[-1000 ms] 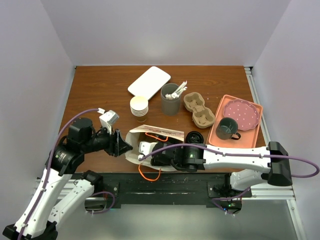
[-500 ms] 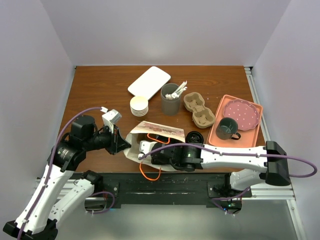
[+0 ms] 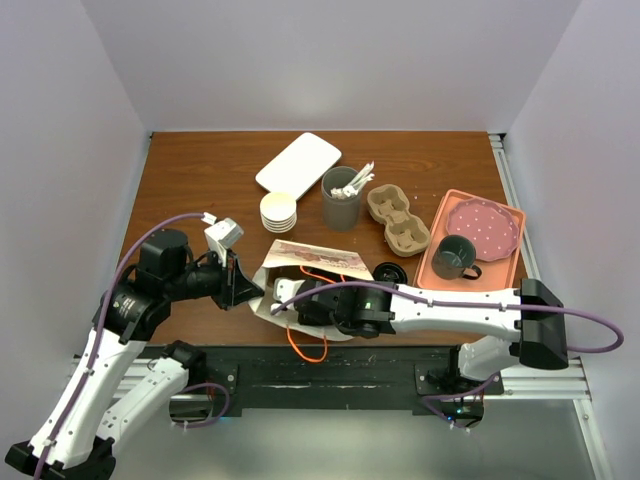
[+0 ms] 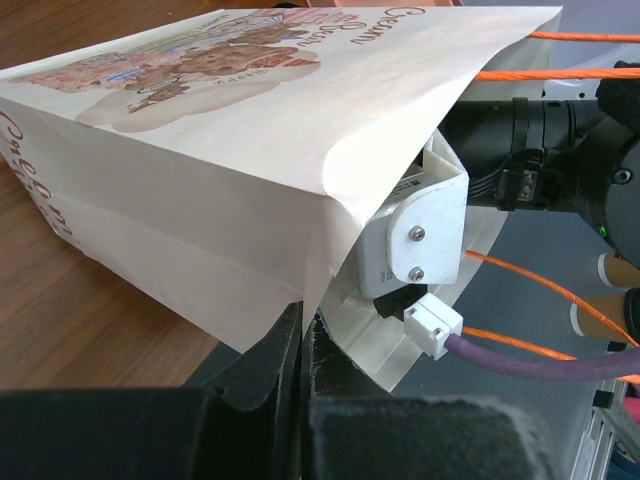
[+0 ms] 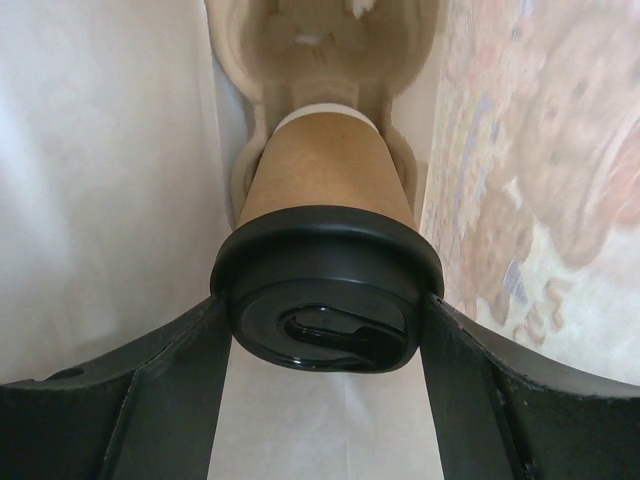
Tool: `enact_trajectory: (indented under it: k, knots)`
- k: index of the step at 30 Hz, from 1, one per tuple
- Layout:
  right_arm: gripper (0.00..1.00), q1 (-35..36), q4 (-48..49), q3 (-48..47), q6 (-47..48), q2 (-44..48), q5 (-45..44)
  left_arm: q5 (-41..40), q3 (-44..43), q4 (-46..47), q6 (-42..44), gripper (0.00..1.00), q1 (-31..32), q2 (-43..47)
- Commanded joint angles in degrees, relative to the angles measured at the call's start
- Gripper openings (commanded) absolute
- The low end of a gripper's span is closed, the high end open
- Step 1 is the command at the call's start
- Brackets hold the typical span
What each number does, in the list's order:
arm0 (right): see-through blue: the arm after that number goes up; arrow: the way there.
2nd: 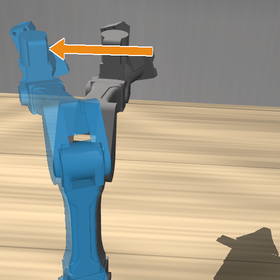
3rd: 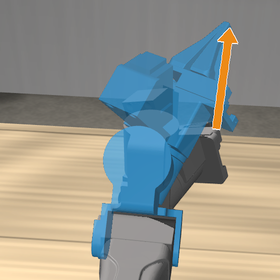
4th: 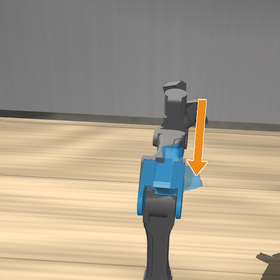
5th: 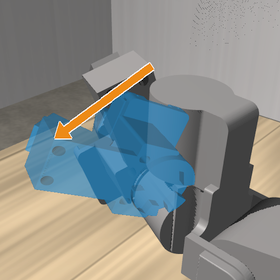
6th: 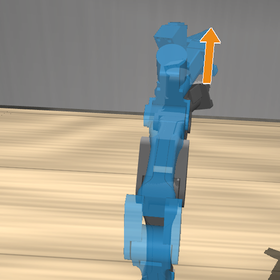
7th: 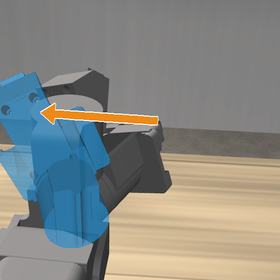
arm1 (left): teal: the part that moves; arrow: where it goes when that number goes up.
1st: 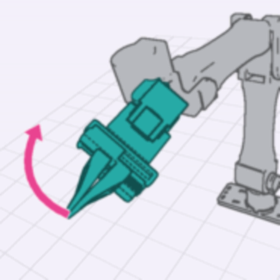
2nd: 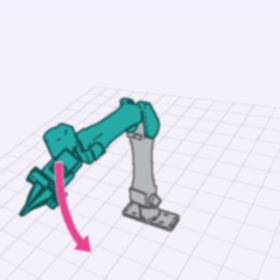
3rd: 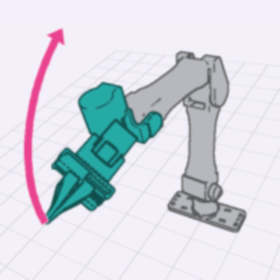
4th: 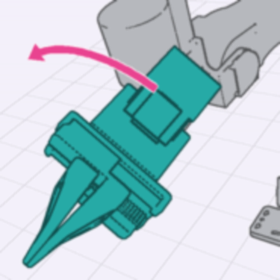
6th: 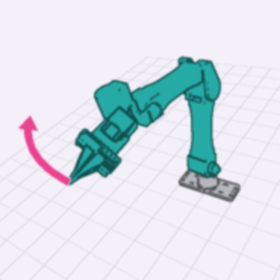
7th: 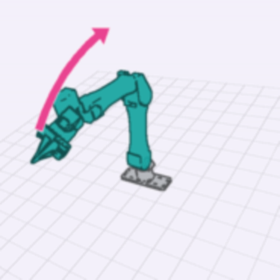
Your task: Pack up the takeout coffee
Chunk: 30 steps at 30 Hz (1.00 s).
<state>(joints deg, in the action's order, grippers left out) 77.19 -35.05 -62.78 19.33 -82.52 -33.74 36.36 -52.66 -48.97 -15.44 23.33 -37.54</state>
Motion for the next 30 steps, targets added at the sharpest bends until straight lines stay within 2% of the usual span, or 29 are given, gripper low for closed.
enact_trajectory:
  k: [1,10,21,30]
  knots:
    - [0.40,-0.6,1.0,-3.5,2.2,-0.9,2.5,3.2,-2.4,0.5,-0.2,0.03,0.1,0.0]
    - [0.38,-2.3,-2.3,-5.9,4.1,-0.8,-4.8,2.3,-2.4,-0.2,0.0,0.02,0.1,-0.4]
    - [0.38,-2.7,-6.1,-5.7,2.4,2.1,-5.6,2.1,-2.1,0.3,-0.5,0.02,0.1,-1.2]
    - [0.38,-2.7,-7.4,-7.9,1.4,2.1,2.5,0.1,-5.9,-2.5,-0.6,0.02,0.1,-3.2]
